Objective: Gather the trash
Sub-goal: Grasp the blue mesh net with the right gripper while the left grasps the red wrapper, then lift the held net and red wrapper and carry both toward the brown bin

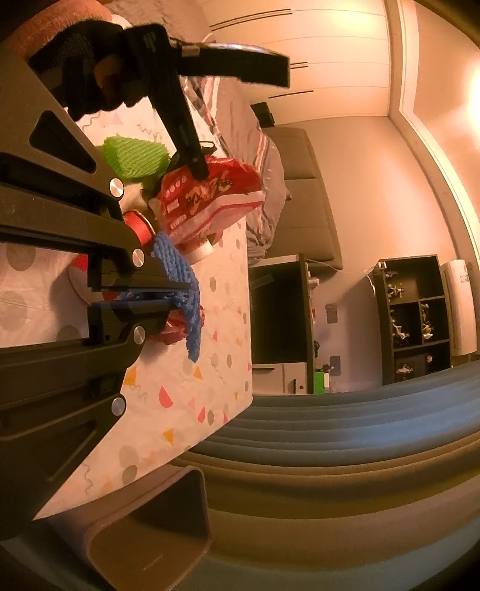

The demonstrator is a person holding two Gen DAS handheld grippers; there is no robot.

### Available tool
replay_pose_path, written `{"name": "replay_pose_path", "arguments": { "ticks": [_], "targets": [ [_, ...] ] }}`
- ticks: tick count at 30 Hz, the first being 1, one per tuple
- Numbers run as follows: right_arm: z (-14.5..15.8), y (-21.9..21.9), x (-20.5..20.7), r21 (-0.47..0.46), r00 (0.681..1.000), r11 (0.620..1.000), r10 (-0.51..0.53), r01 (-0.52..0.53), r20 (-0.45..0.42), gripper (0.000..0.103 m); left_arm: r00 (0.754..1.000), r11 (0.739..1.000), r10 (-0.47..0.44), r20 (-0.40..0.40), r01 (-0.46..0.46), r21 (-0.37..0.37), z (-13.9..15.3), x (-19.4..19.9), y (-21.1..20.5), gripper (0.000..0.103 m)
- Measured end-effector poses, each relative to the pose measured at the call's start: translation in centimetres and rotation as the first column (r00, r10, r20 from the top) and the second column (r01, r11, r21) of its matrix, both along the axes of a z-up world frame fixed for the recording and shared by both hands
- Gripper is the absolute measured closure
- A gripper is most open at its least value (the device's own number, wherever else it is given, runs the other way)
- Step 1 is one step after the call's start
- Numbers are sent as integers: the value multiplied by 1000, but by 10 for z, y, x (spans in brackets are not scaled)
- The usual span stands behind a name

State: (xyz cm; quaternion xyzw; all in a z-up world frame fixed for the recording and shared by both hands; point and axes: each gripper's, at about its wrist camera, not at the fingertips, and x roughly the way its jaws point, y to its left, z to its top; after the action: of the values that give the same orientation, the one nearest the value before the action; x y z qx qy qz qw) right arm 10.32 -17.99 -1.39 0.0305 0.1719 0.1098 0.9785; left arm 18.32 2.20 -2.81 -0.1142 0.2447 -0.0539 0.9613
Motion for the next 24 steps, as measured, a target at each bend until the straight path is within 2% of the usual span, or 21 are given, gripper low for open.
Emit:
{"name": "replay_pose_path", "arguments": {
  "ticks": [15, 24],
  "targets": [
    [14, -11, -26, 10, 998, 1000, -20, 20, 57, 99, 990, 999, 3, 142, -9, 37, 37, -52, -3, 103],
    [16, -23, -43, 19, 997, 999, -41, 40, 63, 99, 986, 999, -21, 163, 16, 36, 41, -68, -12, 103]
  ]
}}
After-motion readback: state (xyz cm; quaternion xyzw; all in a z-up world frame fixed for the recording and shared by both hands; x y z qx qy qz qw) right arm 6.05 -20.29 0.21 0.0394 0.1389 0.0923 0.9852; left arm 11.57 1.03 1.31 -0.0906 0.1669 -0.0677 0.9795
